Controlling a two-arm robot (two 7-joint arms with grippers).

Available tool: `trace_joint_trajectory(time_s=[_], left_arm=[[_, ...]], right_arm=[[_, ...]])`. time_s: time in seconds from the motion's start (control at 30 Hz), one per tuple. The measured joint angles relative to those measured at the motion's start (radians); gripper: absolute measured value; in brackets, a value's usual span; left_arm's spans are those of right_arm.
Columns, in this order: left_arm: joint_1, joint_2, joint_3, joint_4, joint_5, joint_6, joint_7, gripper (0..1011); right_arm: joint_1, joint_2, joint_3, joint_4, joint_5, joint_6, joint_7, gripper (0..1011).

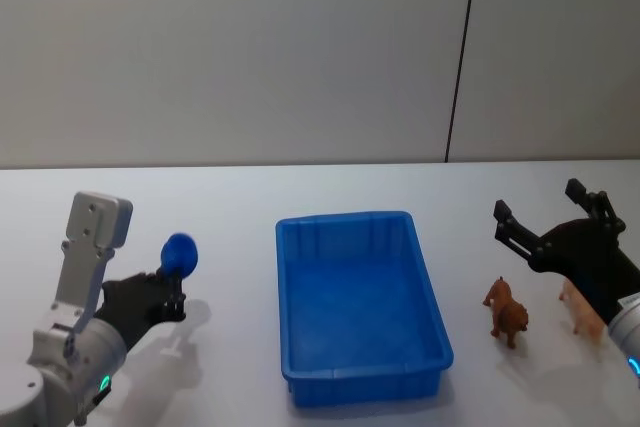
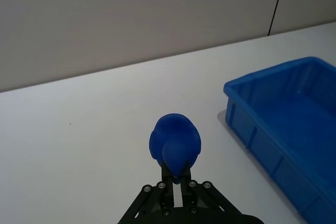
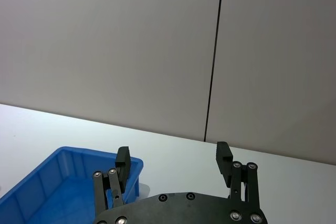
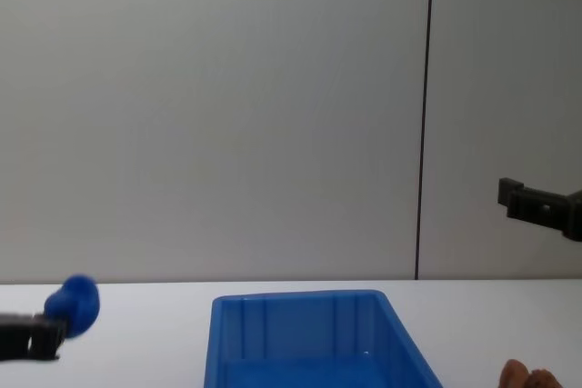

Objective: Pick up the two dolls from the table and place them into the box.

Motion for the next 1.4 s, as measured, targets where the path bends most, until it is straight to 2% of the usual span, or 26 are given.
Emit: trace_joint_trajectory(time_s=[0.27,0.57,0.97,1.4], left_arm=[[-0.013,0.011,-0.012,-0.037,-0.003,-0.030,-0.084,77],[-0.034,0.016,-0.017,-0.056,-0.013,-0.029,-0.191,77],[-0.082,0.009,-0.009,-0.049,-0.017,0.019,-0.379,77],[-0.165,-0.025,0.022,0.010,0.026,0.091,-0.603,77]], right_arm=[[0.000,0.000,0.000,0.000,0.000,0.000,0.000,1001],[0.000,0.000,0.000,0.000,0.000,0.000,0.000,1001],[0.000,0.000,0.000,0.000,0.000,0.000,0.000,1001],[0.000,0.000,0.000,0.000,0.000,0.000,0.000,1001]])
